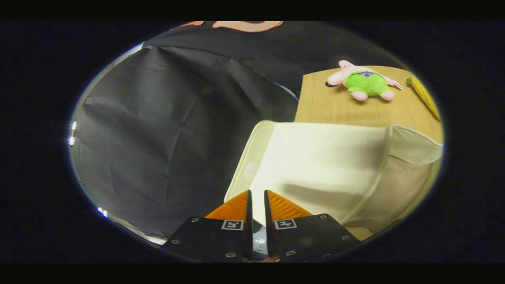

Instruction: Open the storage box then place both shoes into the box .Put the left shoe in first, then the right shoe, with the right side of both shoes facing outward in a uniform manner.

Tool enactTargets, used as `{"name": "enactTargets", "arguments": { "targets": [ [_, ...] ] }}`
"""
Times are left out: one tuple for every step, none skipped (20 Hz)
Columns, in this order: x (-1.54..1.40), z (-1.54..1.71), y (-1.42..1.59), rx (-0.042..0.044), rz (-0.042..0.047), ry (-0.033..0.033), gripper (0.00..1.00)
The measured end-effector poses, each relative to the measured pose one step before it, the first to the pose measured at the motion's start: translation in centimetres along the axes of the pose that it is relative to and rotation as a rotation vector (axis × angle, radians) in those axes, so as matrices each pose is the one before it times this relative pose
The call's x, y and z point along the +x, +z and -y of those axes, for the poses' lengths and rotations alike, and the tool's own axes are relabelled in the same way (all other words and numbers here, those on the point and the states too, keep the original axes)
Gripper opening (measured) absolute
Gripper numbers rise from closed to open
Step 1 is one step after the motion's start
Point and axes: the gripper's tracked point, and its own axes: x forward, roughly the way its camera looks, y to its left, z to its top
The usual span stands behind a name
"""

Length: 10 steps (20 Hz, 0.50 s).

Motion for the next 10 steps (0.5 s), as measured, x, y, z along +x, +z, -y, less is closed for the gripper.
{"name": "enactTargets", "arguments": {
  "targets": [
    [-0.754,0.77,0.072,0.01095,0.00699,0.00367,0.2],
    [-1.054,0.795,0.236,0.00249,0.01231,-0.00601,0.25],
    [-1.121,0.926,0.269,-0.00996,0.01286,-0.01631,0.31],
    [-1.232,1.178,0.285,-0.01469,0.01241,-0.02342,0.37],
    [-1.224,1.004,0.304,-0.0133,0.01883,-0.01888,0.41],
    [-1.139,1.076,0.214,-0.01427,0.01816,-0.0178,0.55],
    [-1.481,1.176,0.121,-0.0139,0.01828,-0.02072,0.62],
    [-1.73,1.231,0.048,-0.01596,0.01936,-0.0234,0.7],
    [-1.741,1.495,0.154,-0.01387,0.01932,-0.02648,0.78],
    [-1.399,1.712,0.184,-0.0125,0.0212,-0.02727,0.87]
  ]
}}
